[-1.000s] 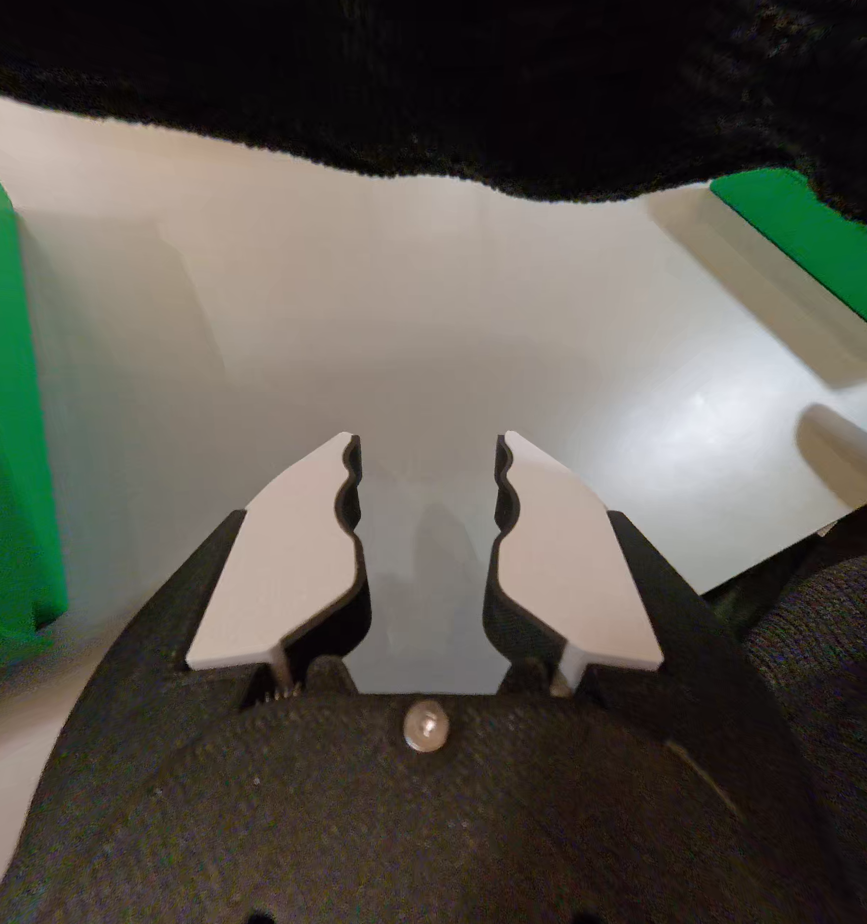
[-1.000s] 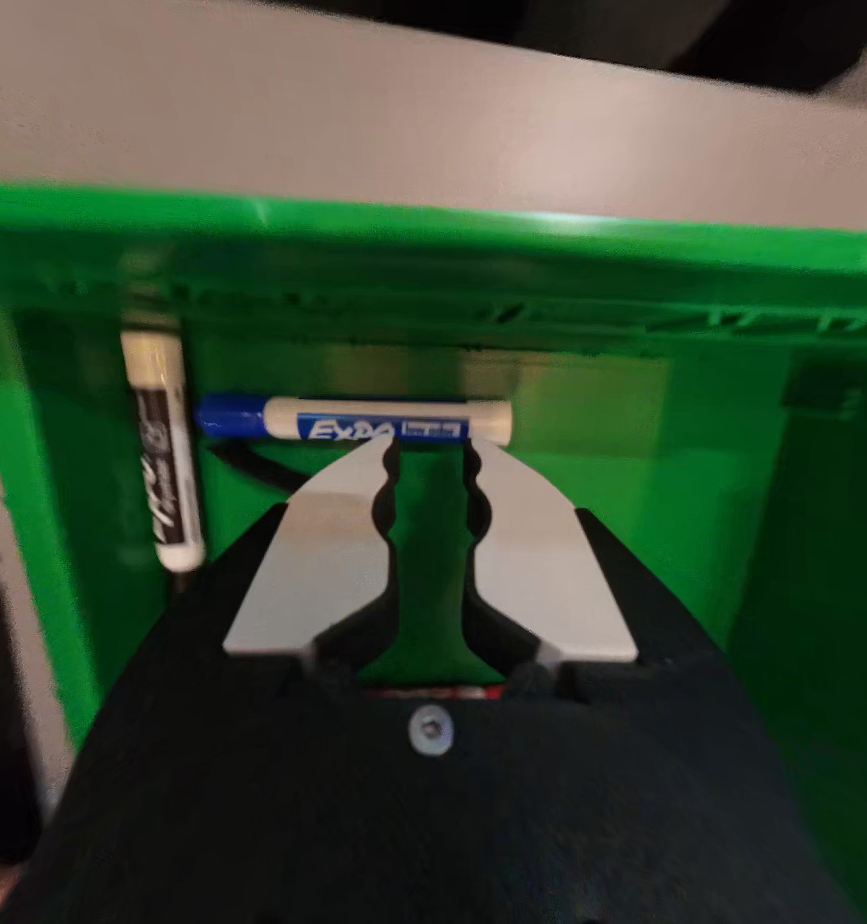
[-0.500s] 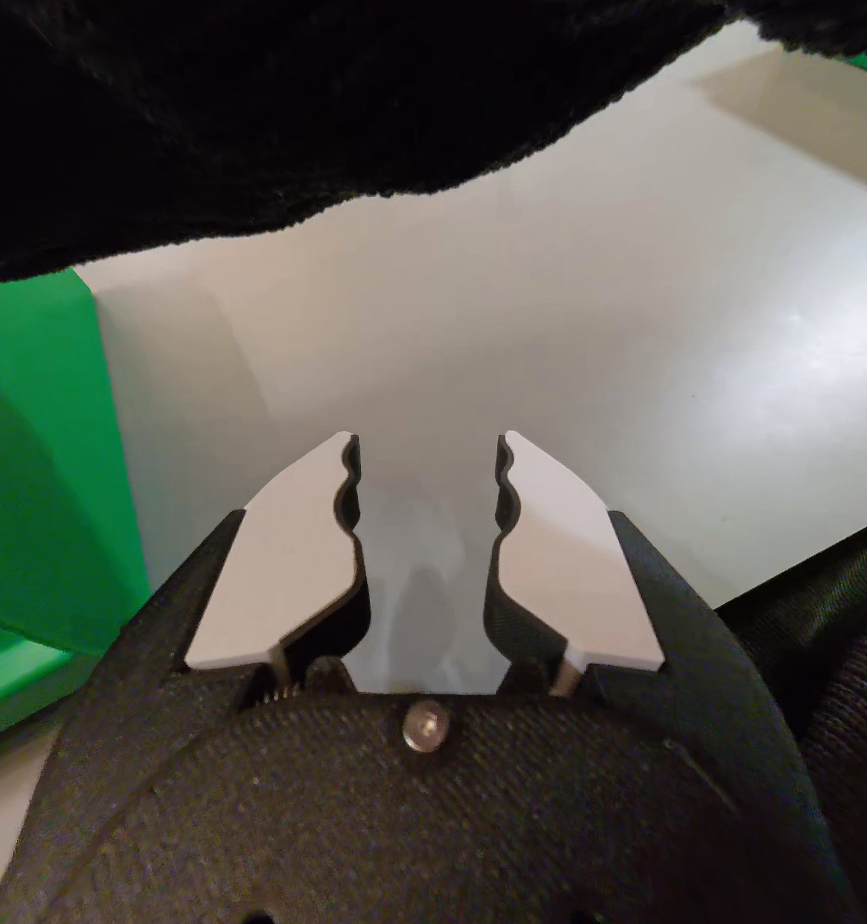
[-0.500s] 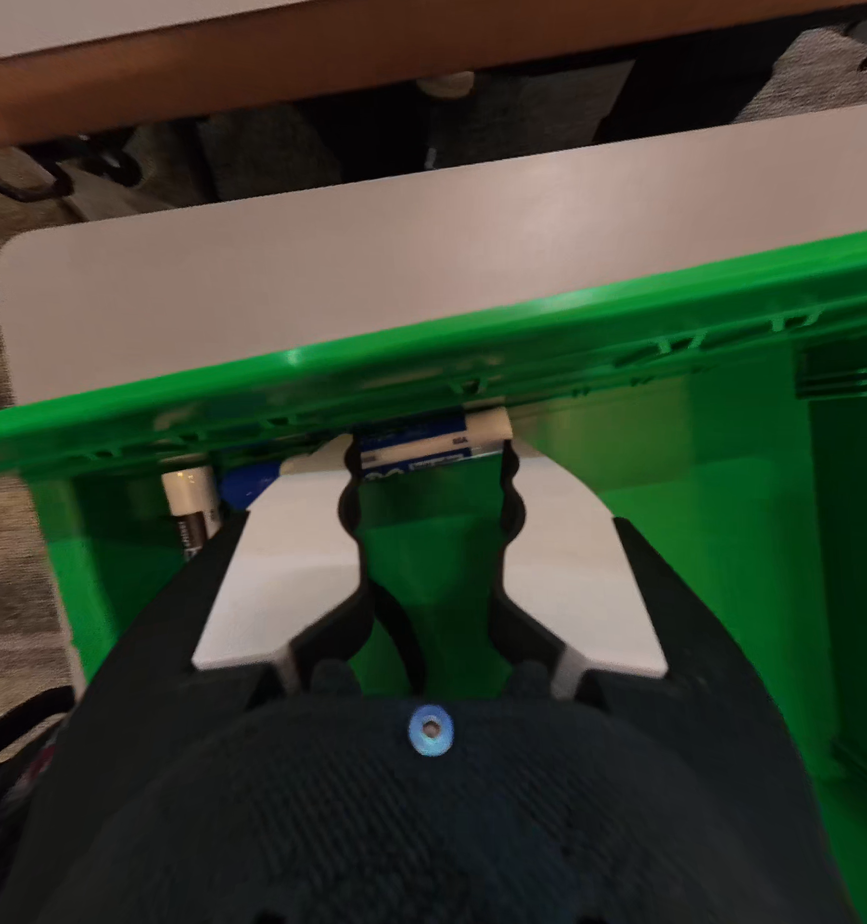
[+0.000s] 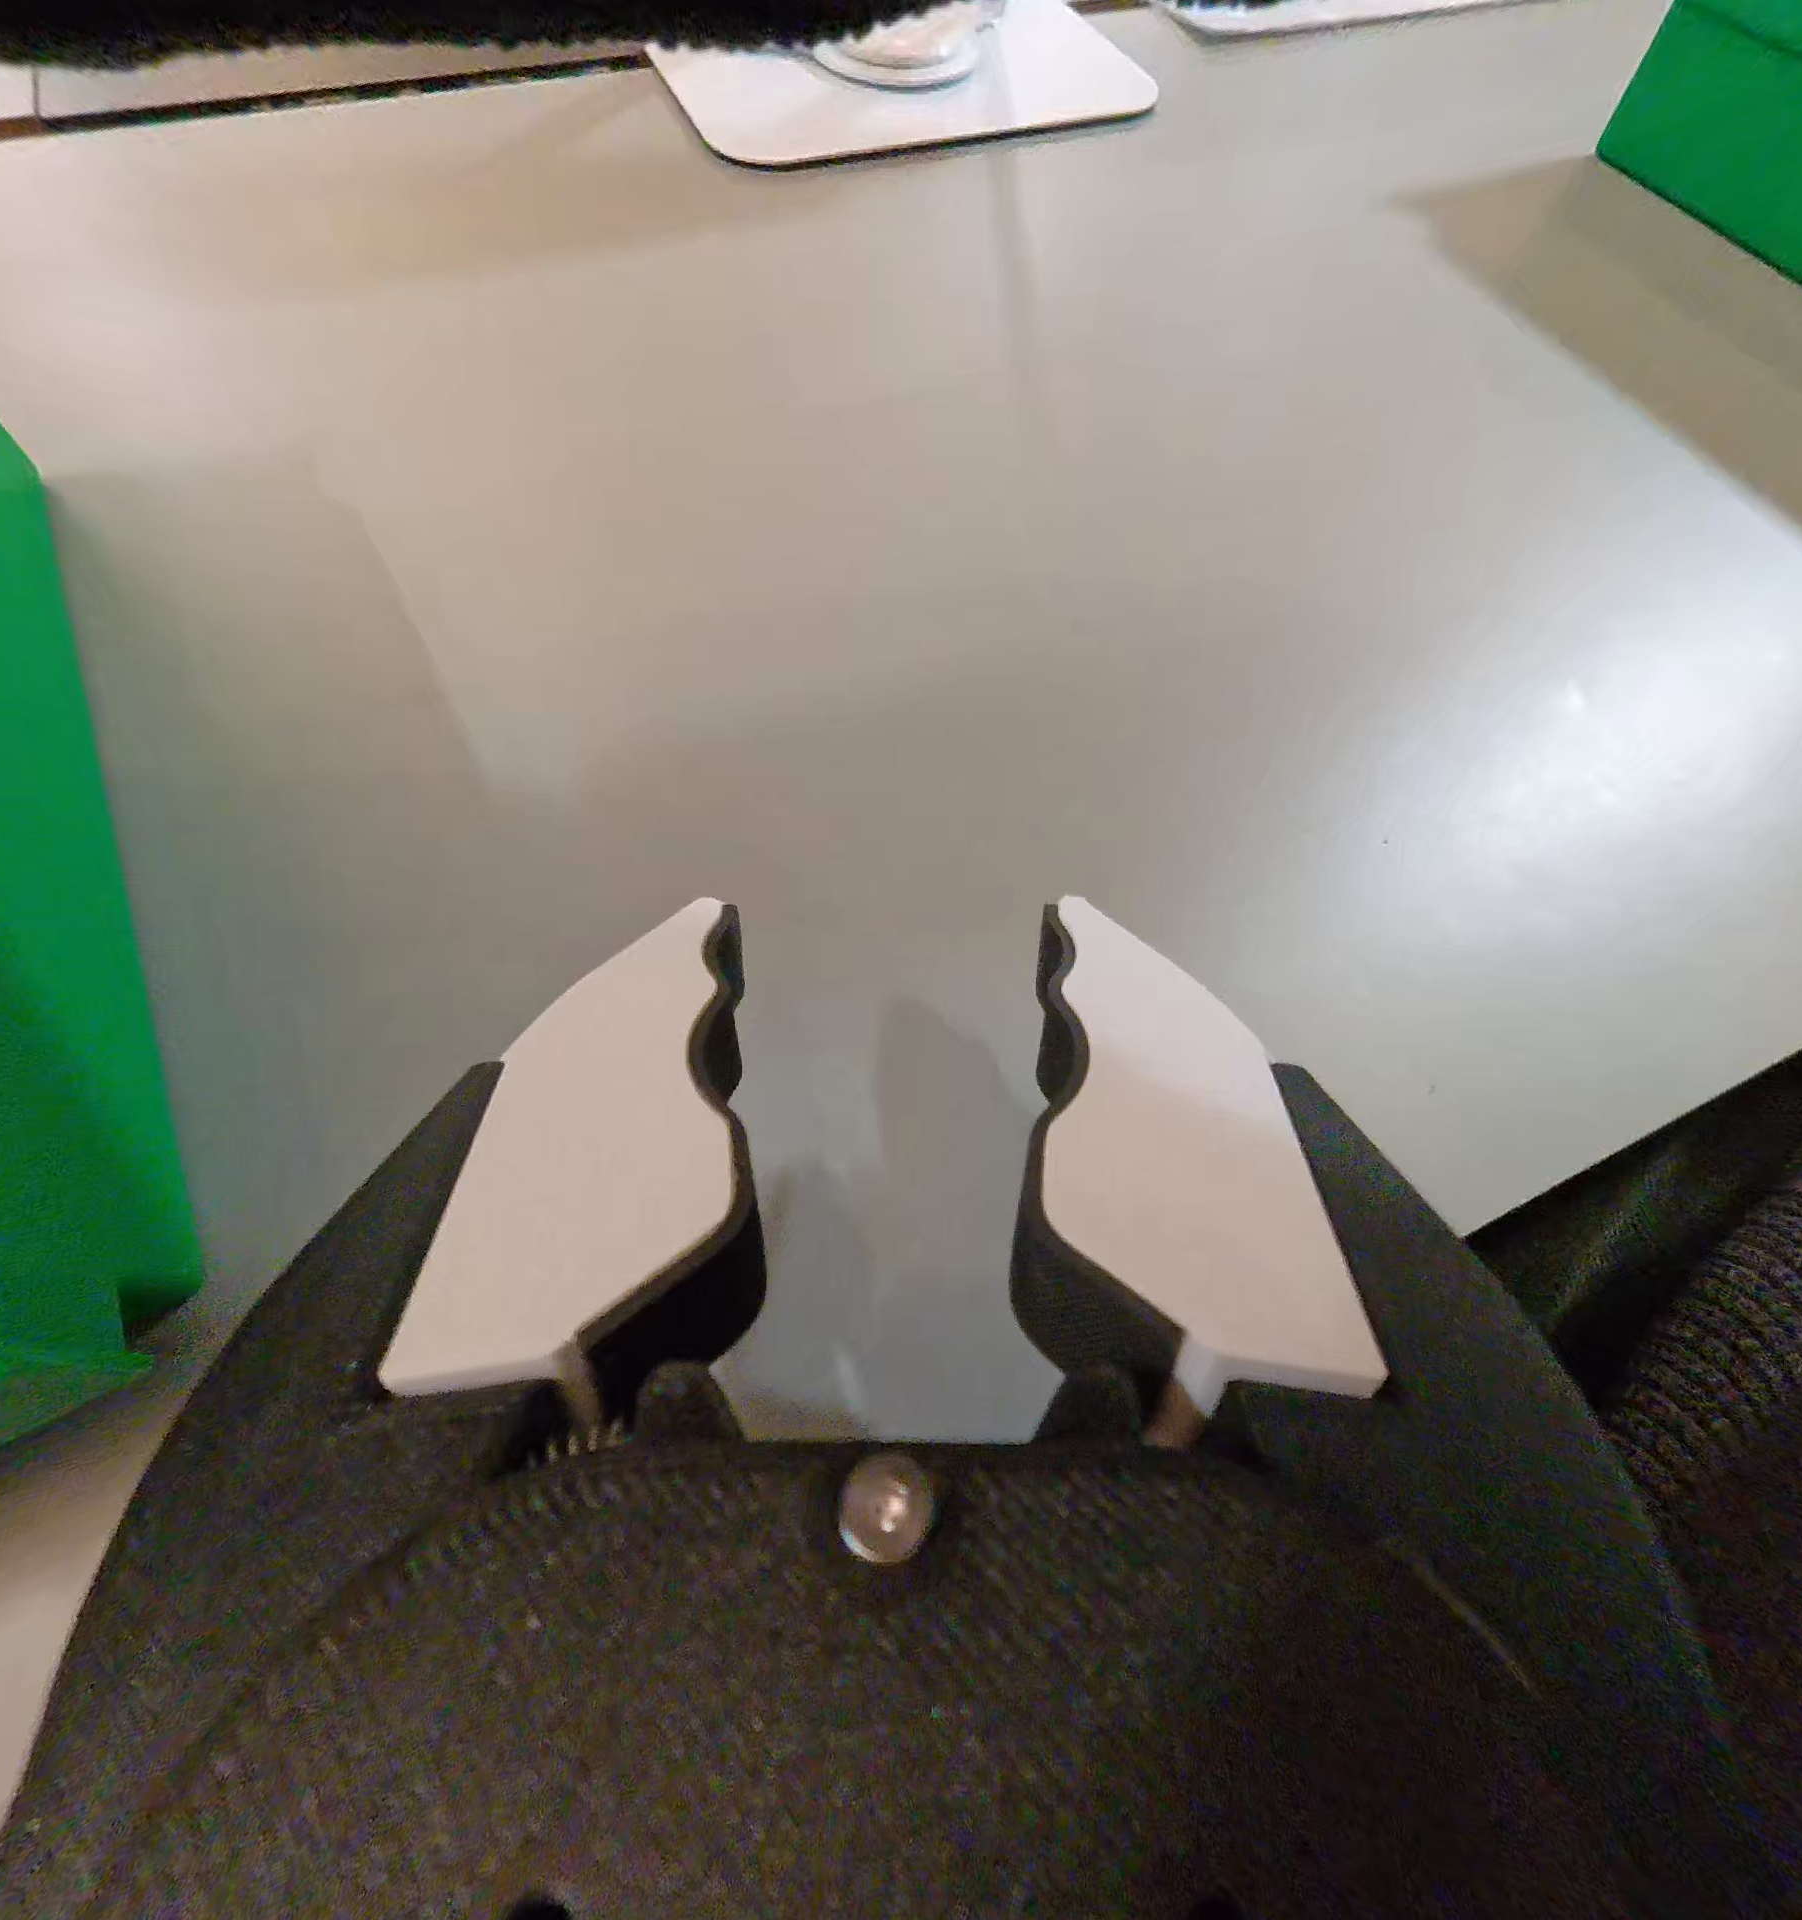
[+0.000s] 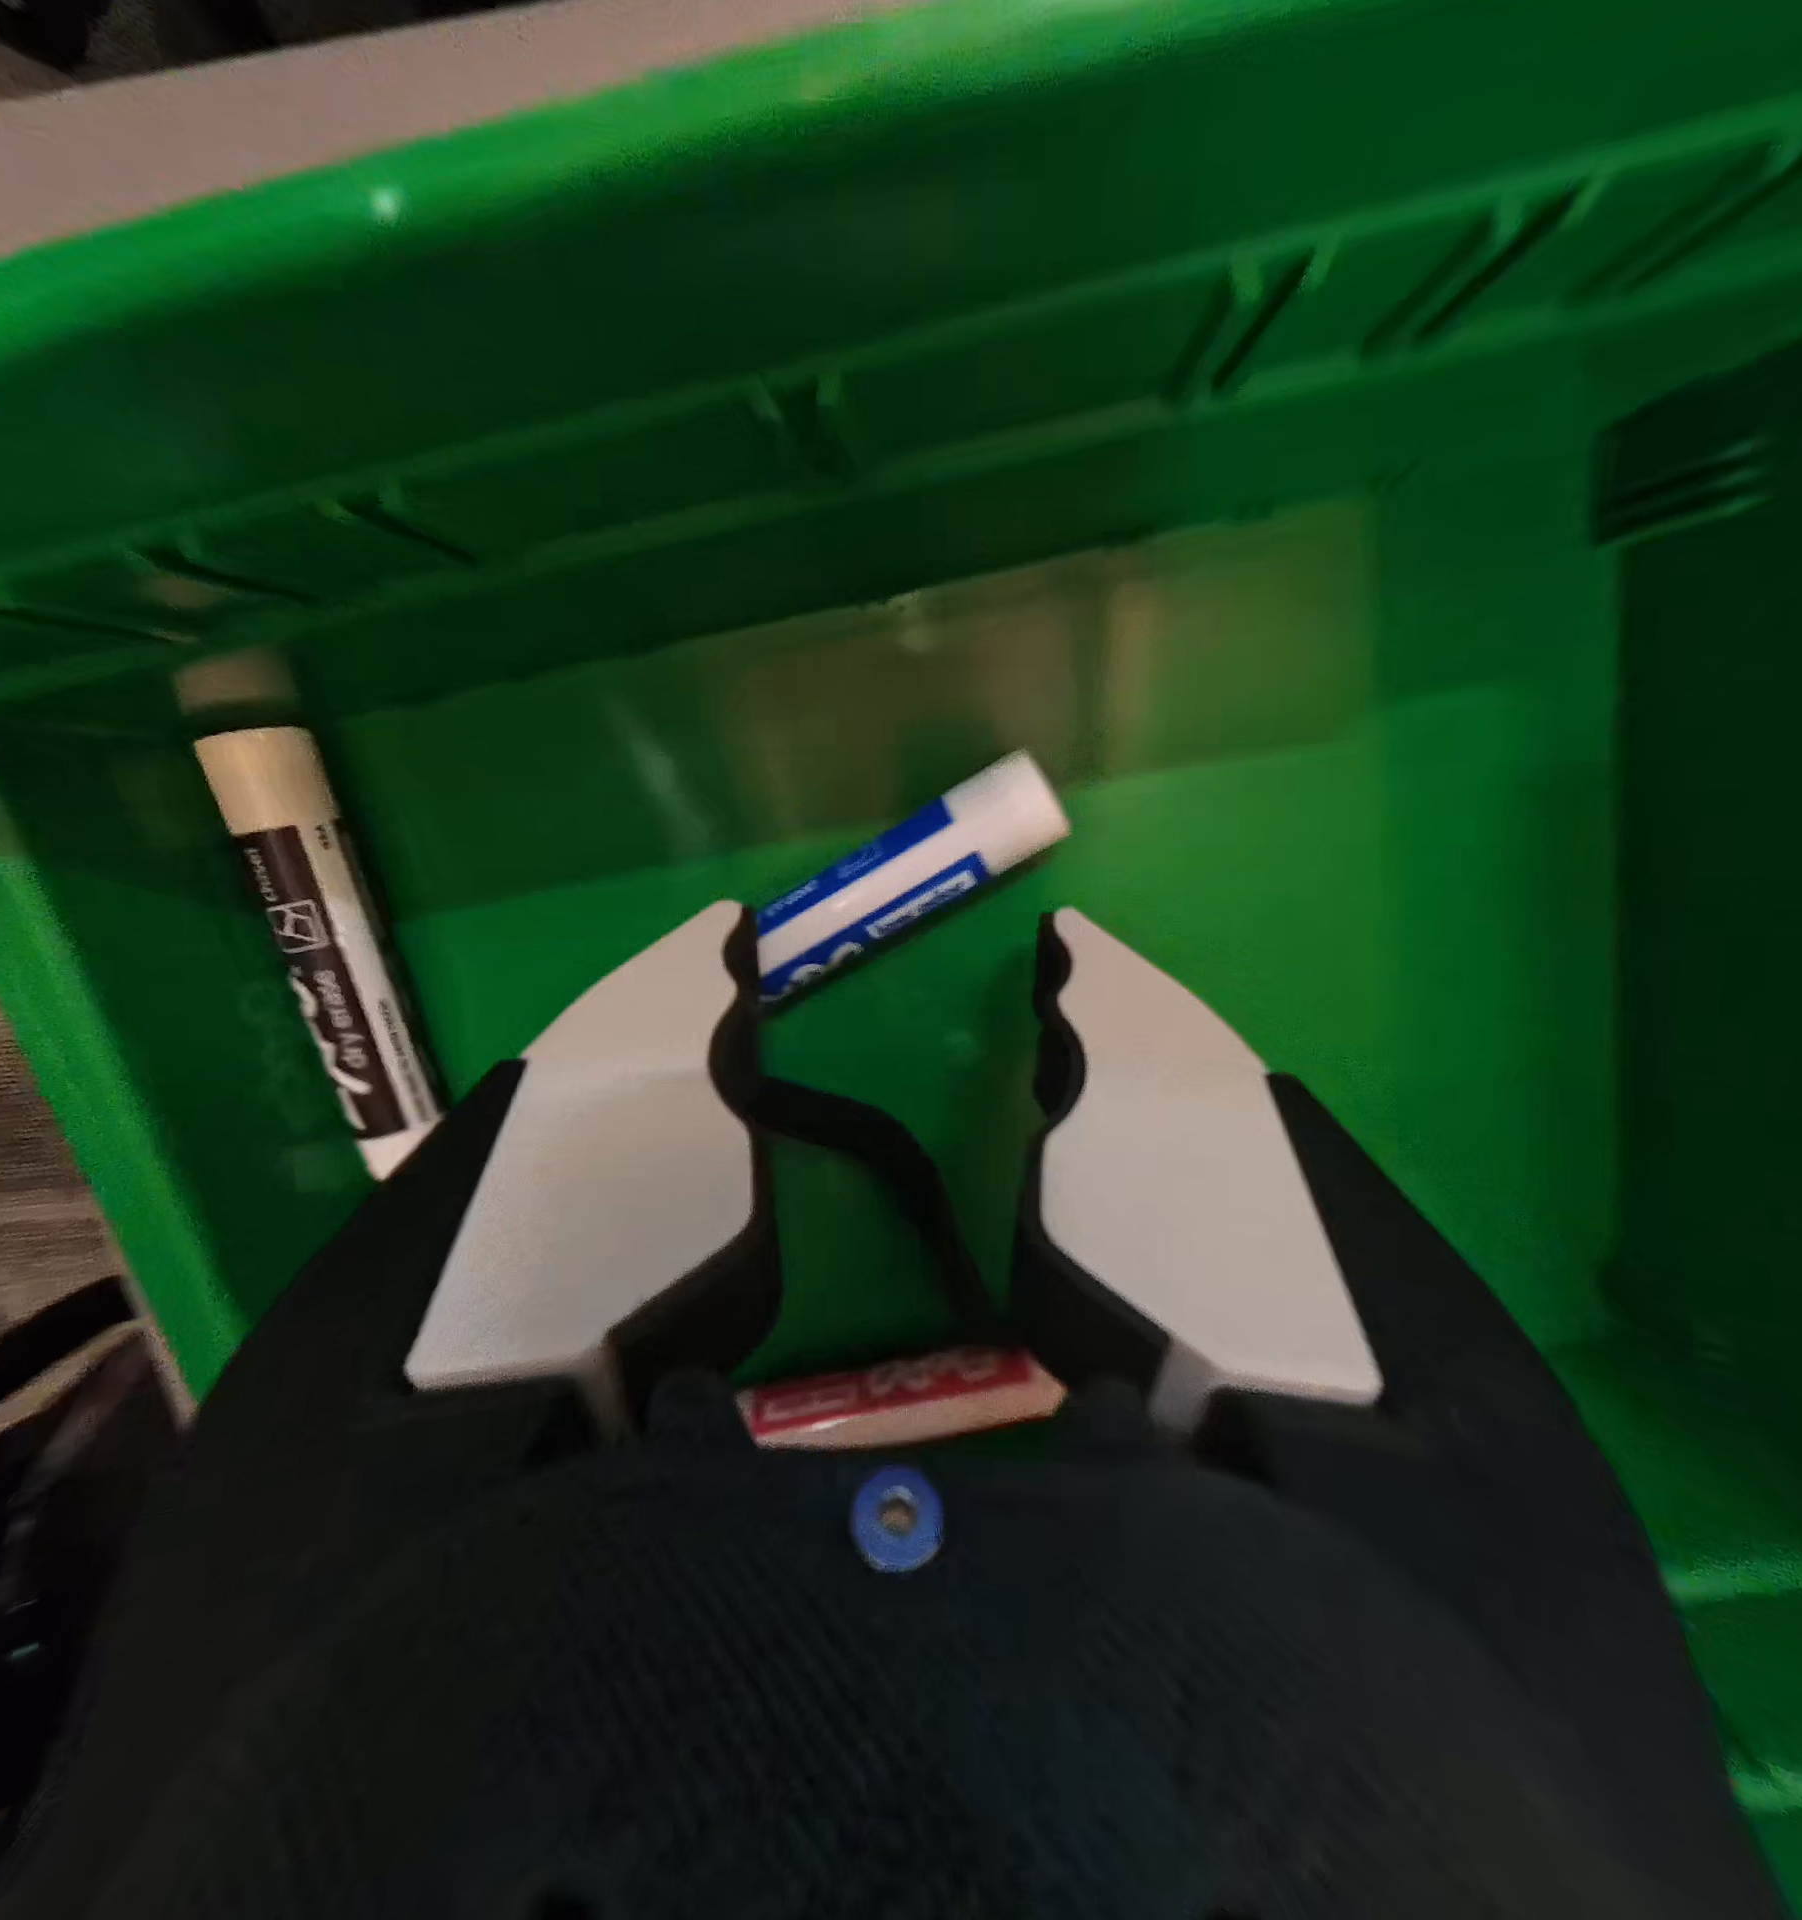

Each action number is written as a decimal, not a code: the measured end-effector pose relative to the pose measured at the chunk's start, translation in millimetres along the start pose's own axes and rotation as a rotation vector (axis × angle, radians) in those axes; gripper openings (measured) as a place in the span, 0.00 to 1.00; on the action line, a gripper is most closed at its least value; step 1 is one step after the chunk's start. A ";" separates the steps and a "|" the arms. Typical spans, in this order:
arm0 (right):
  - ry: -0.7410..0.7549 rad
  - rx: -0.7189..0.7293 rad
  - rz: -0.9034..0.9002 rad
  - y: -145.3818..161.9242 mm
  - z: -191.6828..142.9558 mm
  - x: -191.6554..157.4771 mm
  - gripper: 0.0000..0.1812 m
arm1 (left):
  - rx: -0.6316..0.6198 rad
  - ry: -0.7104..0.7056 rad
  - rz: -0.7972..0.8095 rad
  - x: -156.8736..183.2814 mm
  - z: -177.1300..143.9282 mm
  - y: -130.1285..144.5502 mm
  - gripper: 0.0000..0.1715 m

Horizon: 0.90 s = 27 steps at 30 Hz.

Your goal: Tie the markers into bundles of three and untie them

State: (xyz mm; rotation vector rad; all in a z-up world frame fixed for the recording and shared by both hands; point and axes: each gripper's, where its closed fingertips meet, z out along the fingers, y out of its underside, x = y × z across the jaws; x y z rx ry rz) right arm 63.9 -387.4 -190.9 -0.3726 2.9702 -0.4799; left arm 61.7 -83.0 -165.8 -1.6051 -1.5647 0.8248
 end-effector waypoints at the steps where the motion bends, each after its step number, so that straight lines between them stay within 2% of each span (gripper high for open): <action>1: -0.031 -0.019 0.029 2.8 5.5 -4.4 0.30 | -0.004 -0.001 0.006 0.5 0.6 0.6 0.32; 3: -0.039 -0.023 0.033 1.7 14.3 -9.3 0.28 | -0.011 -0.008 0.018 -0.1 1.3 2.0 0.32; 4: -0.027 -0.006 0.004 -3.0 15.6 -10.4 0.21 | -0.014 -0.013 0.021 -1.0 1.4 2.8 0.32; 7: -0.029 -0.016 -0.066 -5.2 18.8 -17.3 0.11 | -0.014 -0.018 0.017 -3.4 0.7 3.1 0.32; 10: -0.030 -0.016 -0.122 -4.0 12.4 -18.7 0.10 | -0.006 -0.018 0.009 -5.2 -0.4 1.9 0.32; 14: -0.098 0.123 -0.150 -18.1 -25.2 -25.3 0.10 | 0.014 -0.017 -0.003 -6.9 -2.4 -1.6 0.32; 18: -0.198 0.254 -0.170 -14.6 -88.4 -36.6 0.10 | 0.044 -0.017 -0.021 -8.5 -4.4 -6.5 0.33; 22: -0.265 0.431 -0.170 21.9 -173.2 -45.8 0.10 | 0.087 -0.014 -0.119 -15.8 -7.9 -12.1 0.29; 25: -0.146 0.513 -0.198 81.1 -222.6 -34.7 0.10 | 0.138 0.075 -0.268 -14.6 -11.5 -20.2 0.29; 27: -0.058 0.528 -0.195 132.3 -238.4 -29.5 0.10 | 0.187 0.153 -0.359 -12.2 -13.4 -28.2 0.27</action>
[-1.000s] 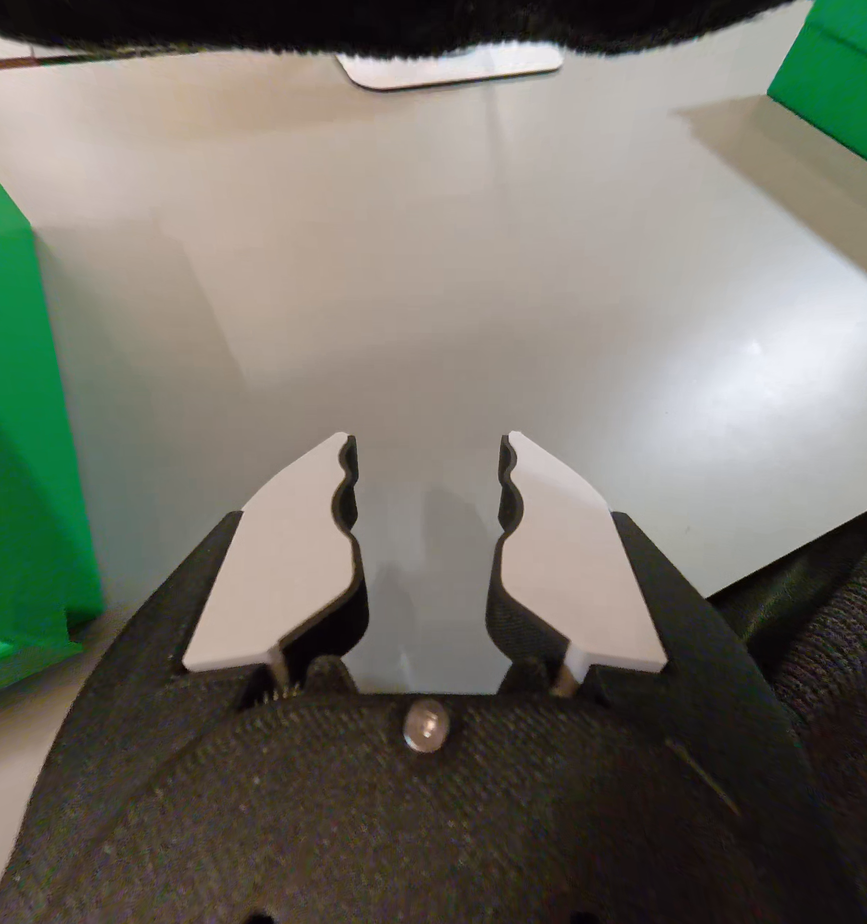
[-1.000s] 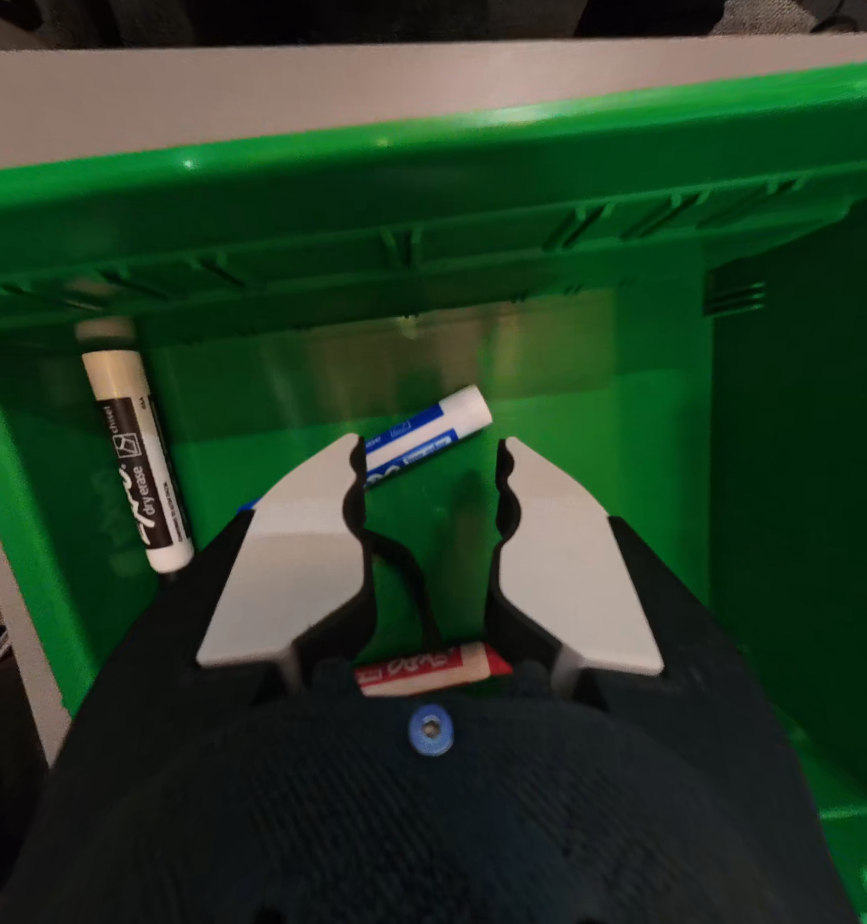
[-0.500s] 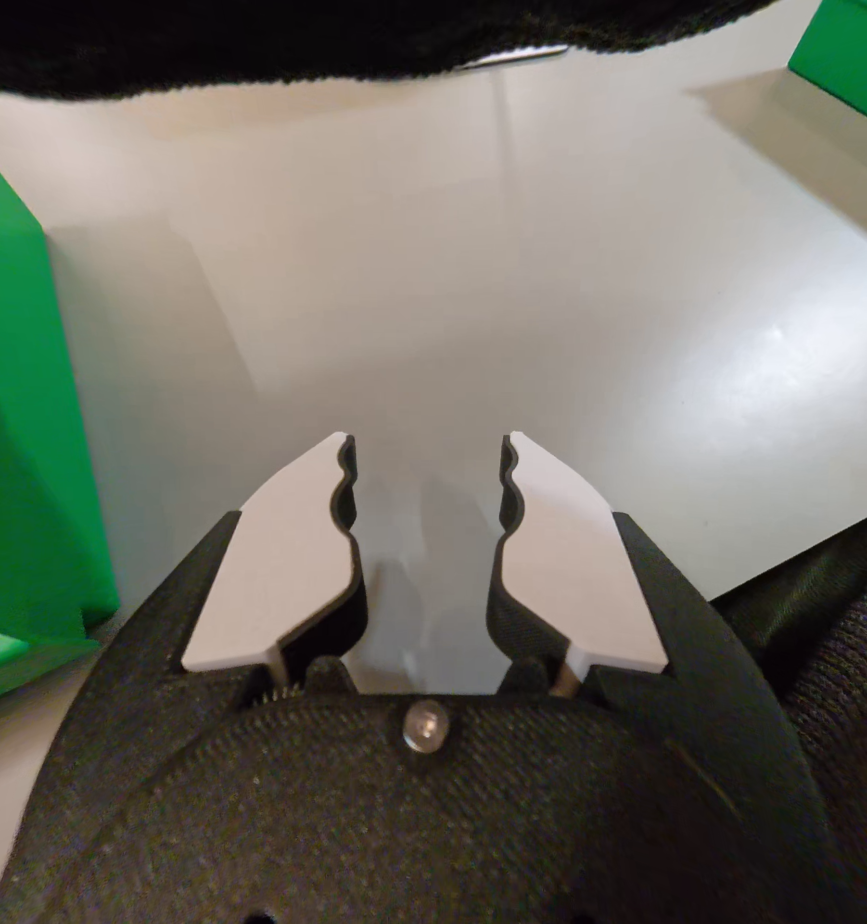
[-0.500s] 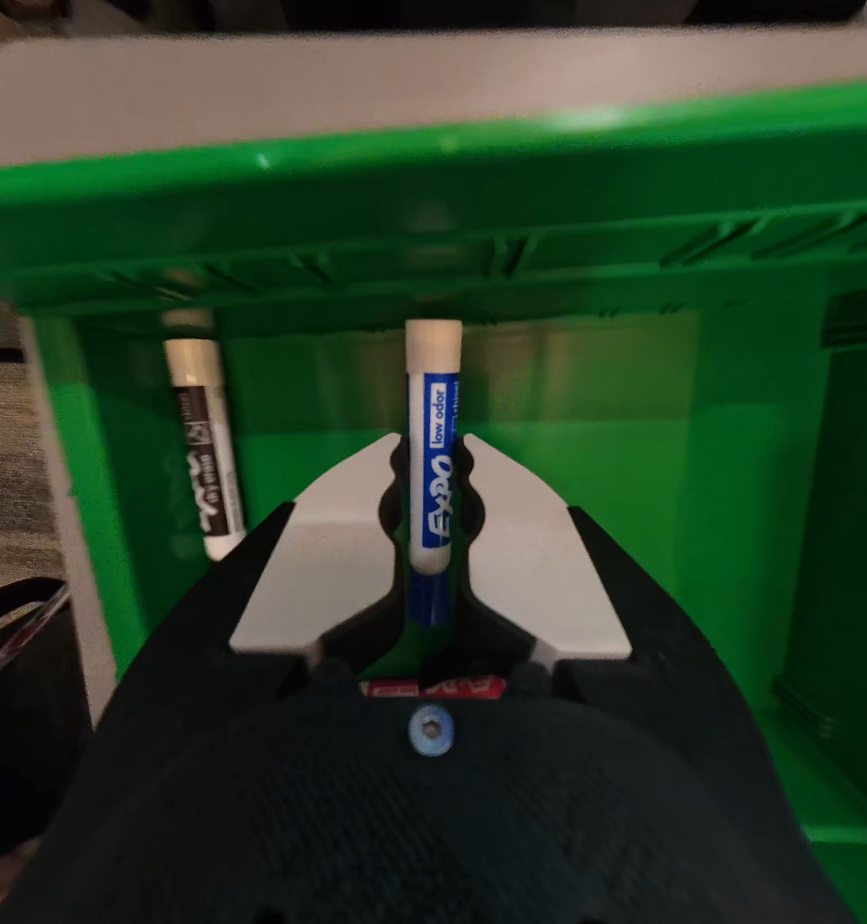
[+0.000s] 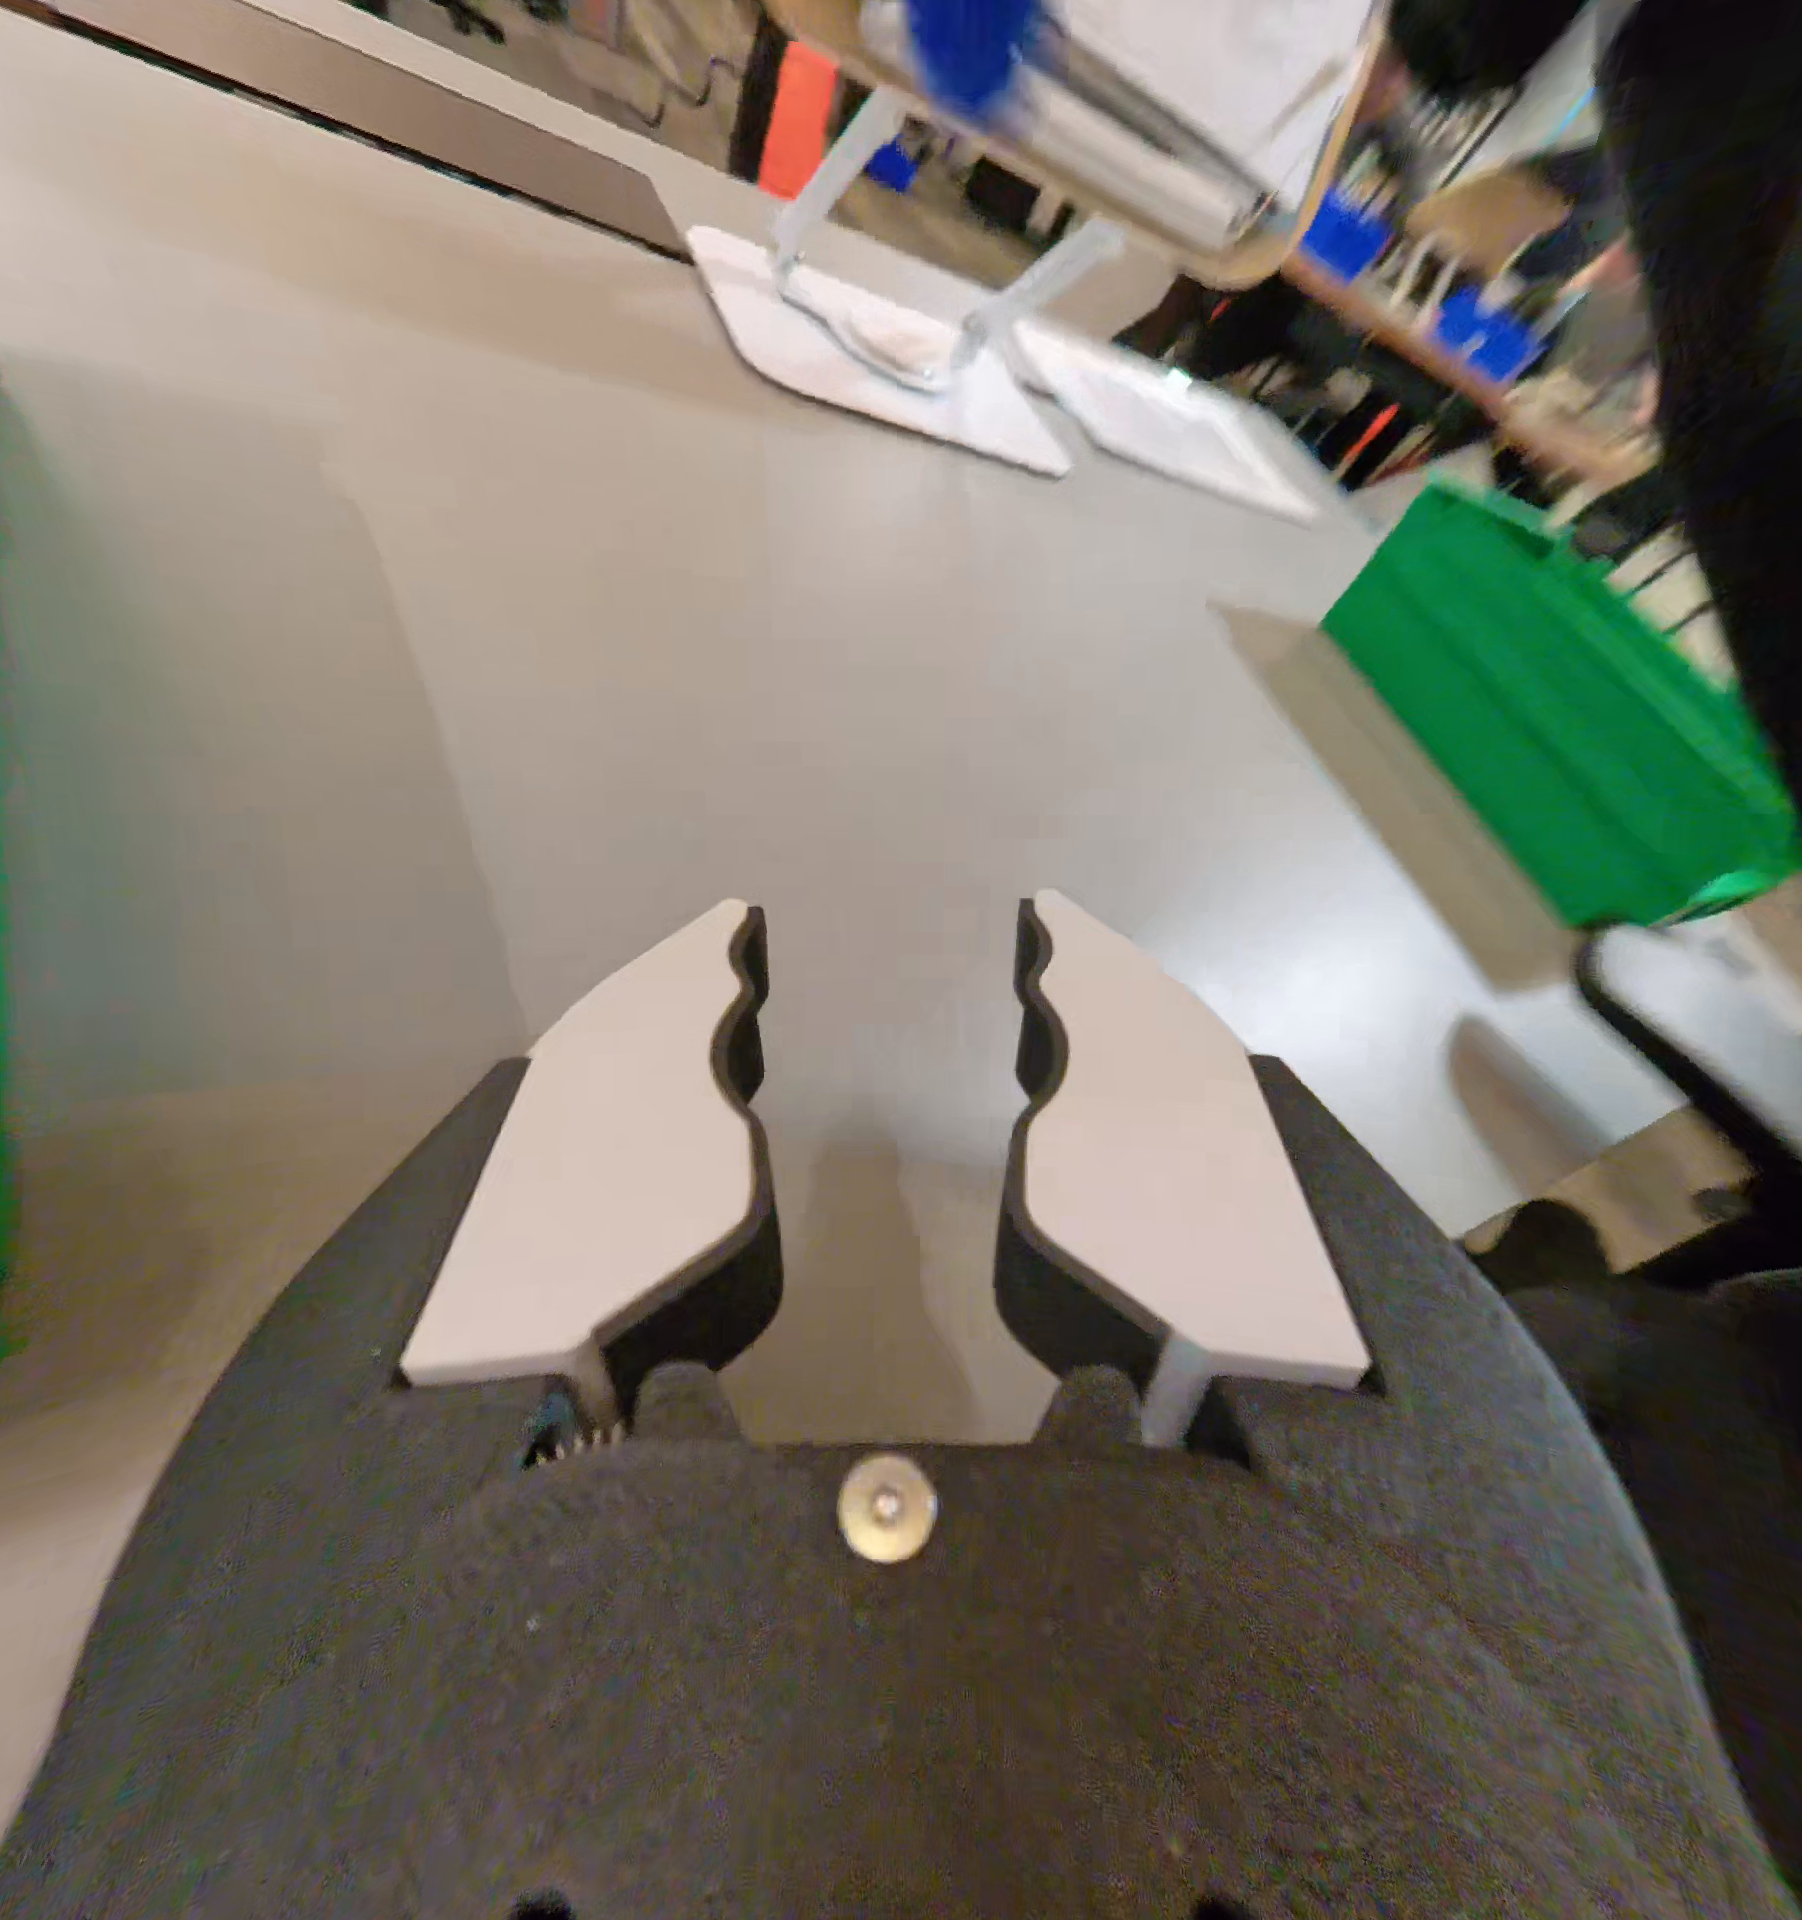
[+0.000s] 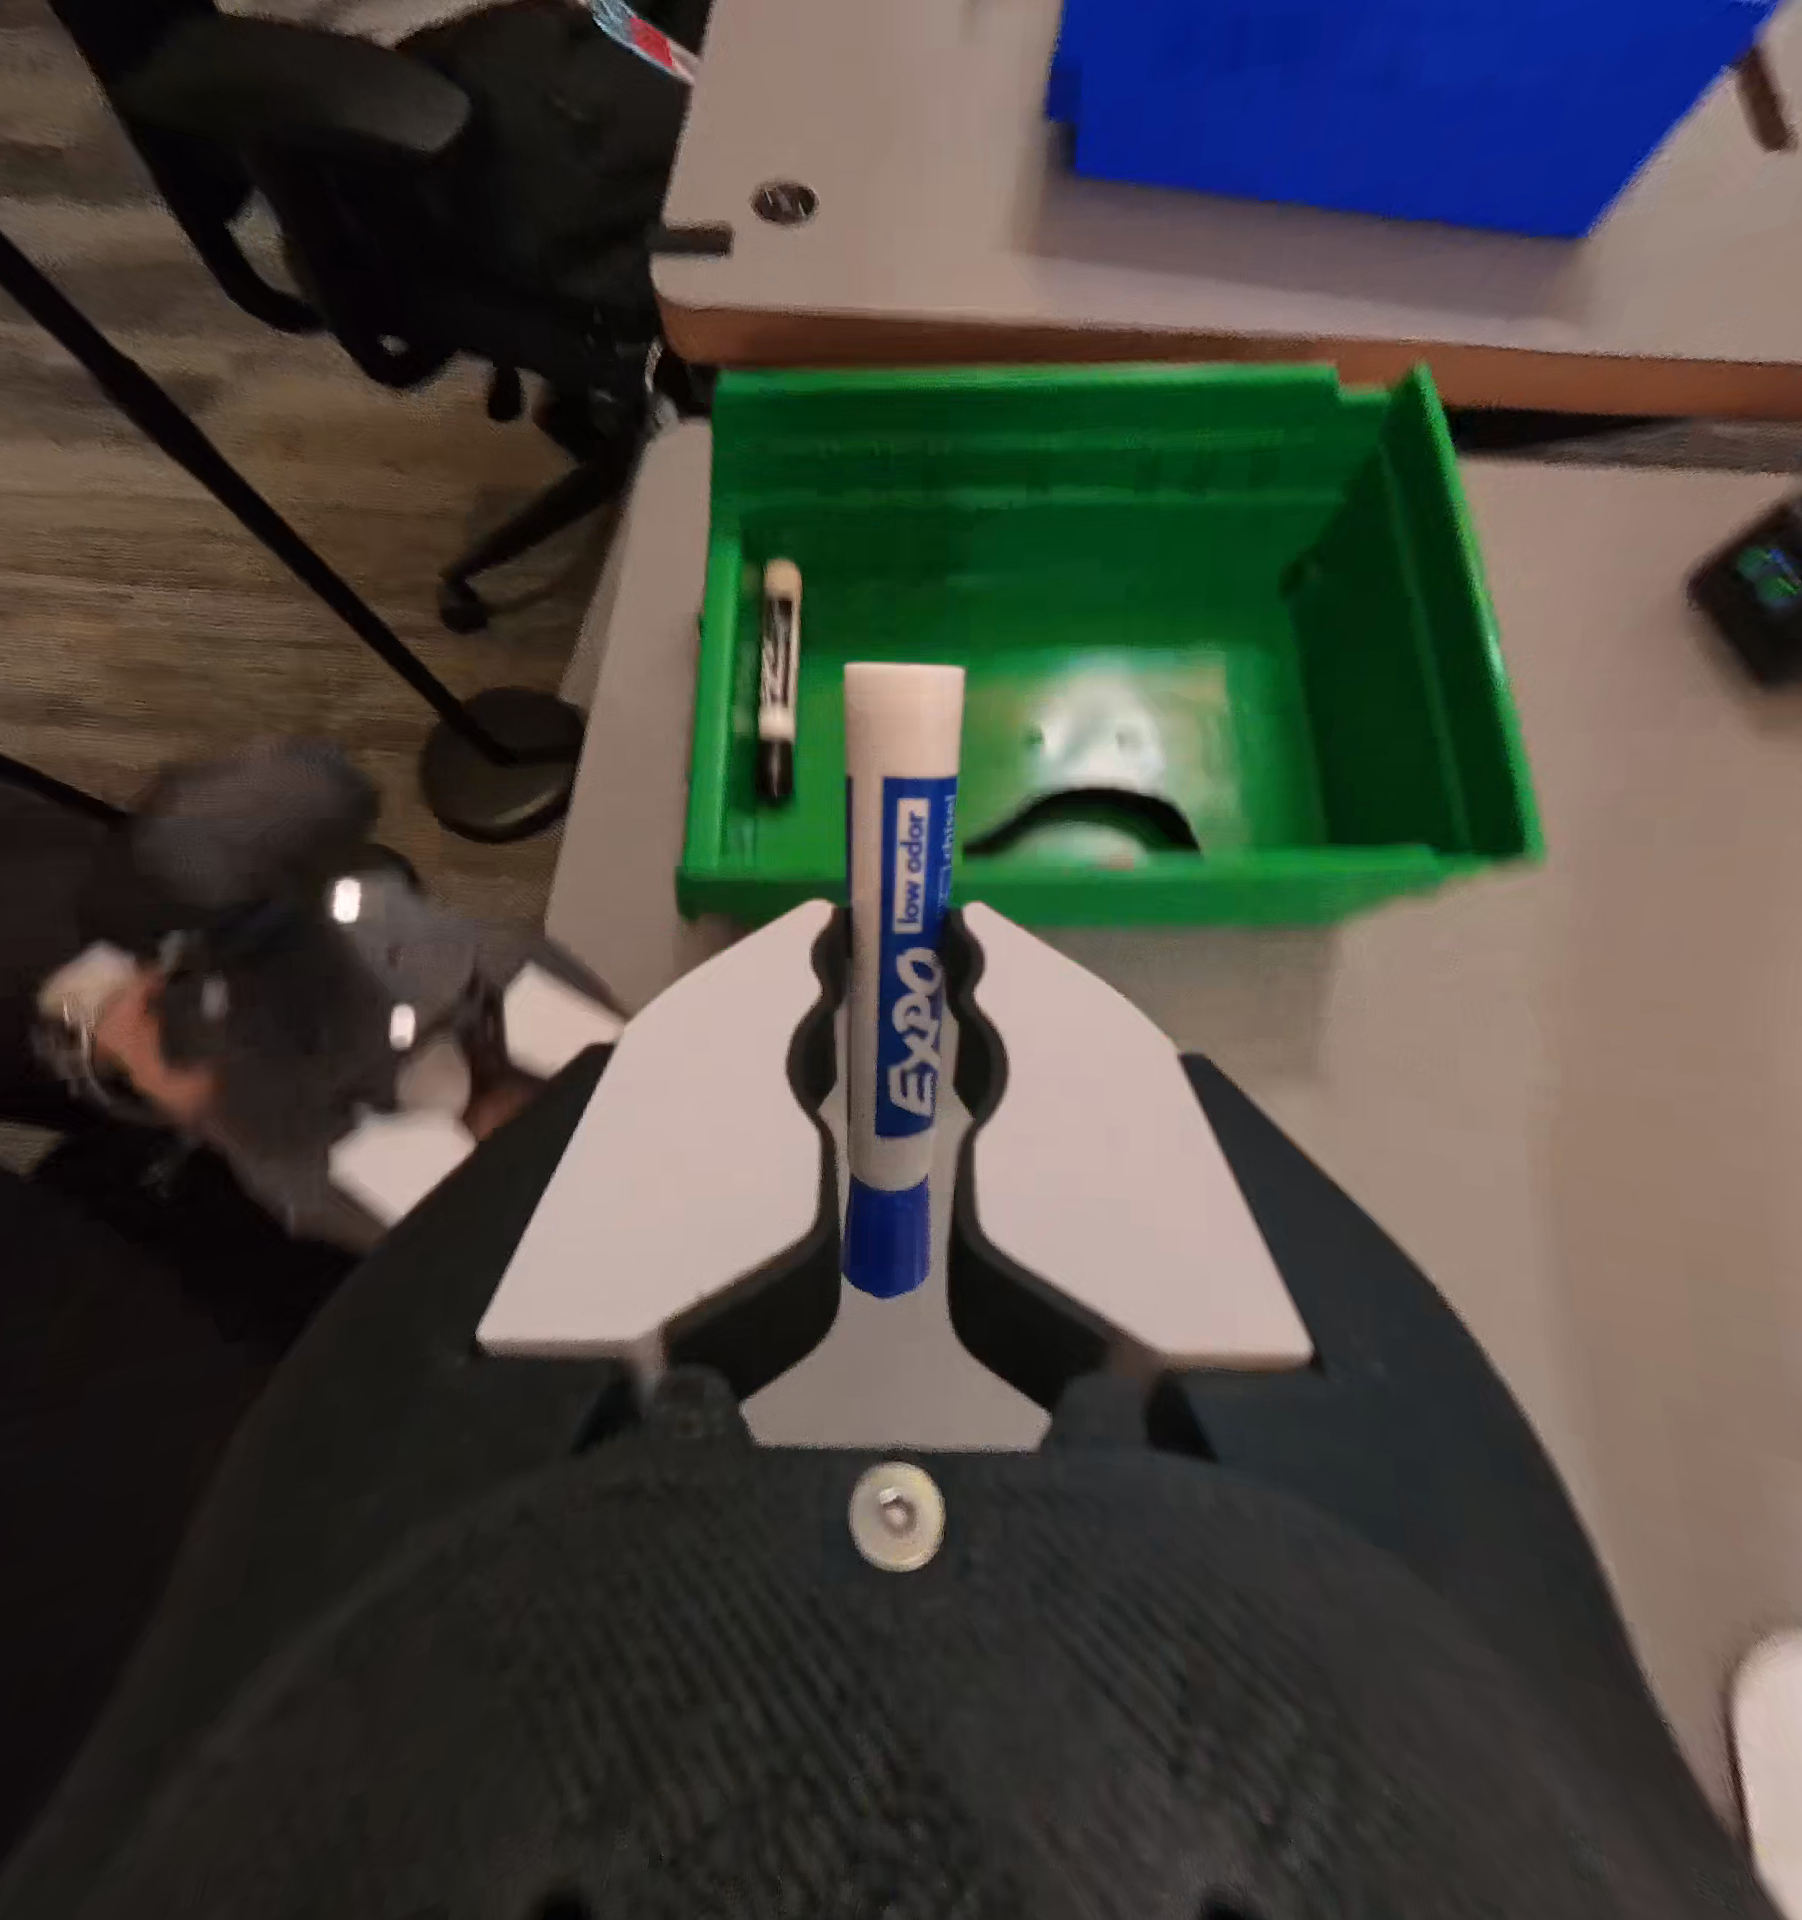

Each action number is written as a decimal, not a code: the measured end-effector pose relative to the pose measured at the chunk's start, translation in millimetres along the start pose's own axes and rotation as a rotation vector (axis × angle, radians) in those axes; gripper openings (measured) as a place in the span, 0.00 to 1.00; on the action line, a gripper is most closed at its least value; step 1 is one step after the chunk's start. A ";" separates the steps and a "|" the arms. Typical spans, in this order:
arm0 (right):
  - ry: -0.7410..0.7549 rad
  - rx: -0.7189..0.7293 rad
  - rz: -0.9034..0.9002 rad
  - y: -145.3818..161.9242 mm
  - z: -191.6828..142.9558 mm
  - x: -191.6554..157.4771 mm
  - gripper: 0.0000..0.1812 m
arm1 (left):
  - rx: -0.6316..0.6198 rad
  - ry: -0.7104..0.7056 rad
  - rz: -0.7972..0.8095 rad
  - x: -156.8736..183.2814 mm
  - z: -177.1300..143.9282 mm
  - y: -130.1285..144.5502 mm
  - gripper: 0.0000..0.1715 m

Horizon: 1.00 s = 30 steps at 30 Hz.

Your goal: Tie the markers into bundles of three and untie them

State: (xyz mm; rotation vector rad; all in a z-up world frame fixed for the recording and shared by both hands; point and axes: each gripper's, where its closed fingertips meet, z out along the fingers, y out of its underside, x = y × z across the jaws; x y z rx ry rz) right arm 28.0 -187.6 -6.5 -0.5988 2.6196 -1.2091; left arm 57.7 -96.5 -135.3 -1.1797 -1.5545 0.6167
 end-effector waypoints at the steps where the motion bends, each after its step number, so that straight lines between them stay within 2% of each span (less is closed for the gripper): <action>1: 0.040 -0.006 -0.007 22.3 -15.6 -4.2 0.10 | 0.020 0.046 -0.041 4.3 0.5 -3.3 0.25; 4: 0.146 -0.029 0.016 96.5 -45.3 -18.2 0.10 | 0.069 0.198 -0.104 23.0 4.0 -11.2 0.18; 7: 0.262 -0.088 -0.015 170.2 -57.4 -29.2 0.10 | 0.052 0.298 -0.092 44.0 19.7 -9.6 0.17; 10: 0.319 -0.078 -0.033 214.0 -65.2 -42.3 0.10 | -0.012 0.398 -0.112 75.7 47.7 -2.4 0.20; 12: 0.333 -0.027 -0.010 226.8 -73.0 -49.5 0.10 | -0.080 0.445 -0.077 98.7 63.7 7.1 0.23; 14: 0.350 -0.008 -0.013 237.3 -85.3 -55.9 0.10 | -0.112 0.430 0.004 110.5 78.2 10.7 0.25; 16: 0.429 -0.002 -0.035 247.4 -101.6 -54.9 0.10 | -0.112 0.425 0.036 117.0 90.6 9.6 0.22; 22: 0.572 -0.102 -0.051 285.3 -122.6 -57.2 0.10 | -0.277 0.684 -0.067 160.9 103.4 27.5 0.19; 30: 0.675 -0.167 -0.093 293.7 -128.4 -65.0 0.10 | -0.373 0.768 -0.116 172.2 112.5 35.3 0.12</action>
